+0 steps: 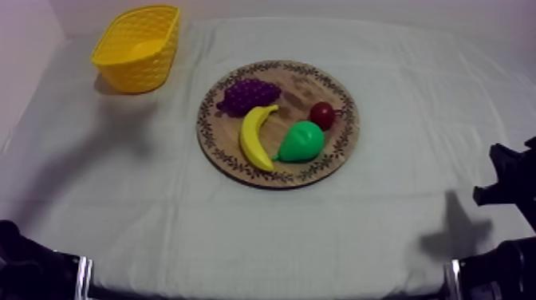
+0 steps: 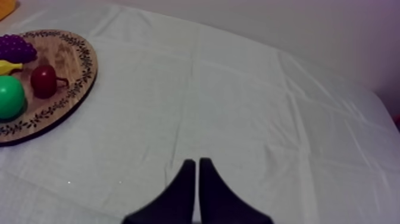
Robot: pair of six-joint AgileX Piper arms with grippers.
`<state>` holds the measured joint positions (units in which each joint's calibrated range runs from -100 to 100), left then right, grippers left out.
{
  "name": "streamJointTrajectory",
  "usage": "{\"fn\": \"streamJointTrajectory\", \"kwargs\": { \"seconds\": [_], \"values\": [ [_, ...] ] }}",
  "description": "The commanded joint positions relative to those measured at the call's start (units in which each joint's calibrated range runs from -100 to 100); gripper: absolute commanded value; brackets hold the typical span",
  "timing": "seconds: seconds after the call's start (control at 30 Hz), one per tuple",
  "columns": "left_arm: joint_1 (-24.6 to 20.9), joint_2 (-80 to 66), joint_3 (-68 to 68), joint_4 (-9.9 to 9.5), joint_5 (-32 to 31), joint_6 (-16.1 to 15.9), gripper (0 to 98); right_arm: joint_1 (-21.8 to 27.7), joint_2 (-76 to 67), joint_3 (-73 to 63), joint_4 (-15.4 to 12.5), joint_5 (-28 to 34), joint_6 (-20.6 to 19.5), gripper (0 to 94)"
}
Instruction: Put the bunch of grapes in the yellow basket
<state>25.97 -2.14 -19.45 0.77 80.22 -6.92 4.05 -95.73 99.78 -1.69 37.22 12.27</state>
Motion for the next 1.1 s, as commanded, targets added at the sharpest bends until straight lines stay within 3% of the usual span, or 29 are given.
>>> {"fn": "streamJointTrajectory", "kwargs": {
  "seconds": [0.0,0.3,0.63,0.83,1.07],
  "values": [
    [0.67,5.77,-5.48,0.06,1.94,0.04,0.0,0.01,-0.02,-0.01,0.01,-0.04,0.01,0.5],
    [1.96,16.24,-7.10,0.21,4.86,-0.61,0.0,0.01,-0.02,-0.01,0.01,-0.04,0.01,0.5],
    [2.74,19.52,-6.89,-1.96,11.47,-1.74,0.0,0.01,-0.02,-0.01,0.01,-0.04,0.01,0.5],
    [3.48,20.15,-5.20,-2.94,12.29,-2.22,0.0,0.01,-0.02,-0.01,0.01,-0.04,0.01,0.5],
    [3.12,19.95,-1.81,-2.58,10.16,-2.35,0.0,0.01,-0.02,-0.01,0.01,-0.04,0.01,0.5]
  ]
}}
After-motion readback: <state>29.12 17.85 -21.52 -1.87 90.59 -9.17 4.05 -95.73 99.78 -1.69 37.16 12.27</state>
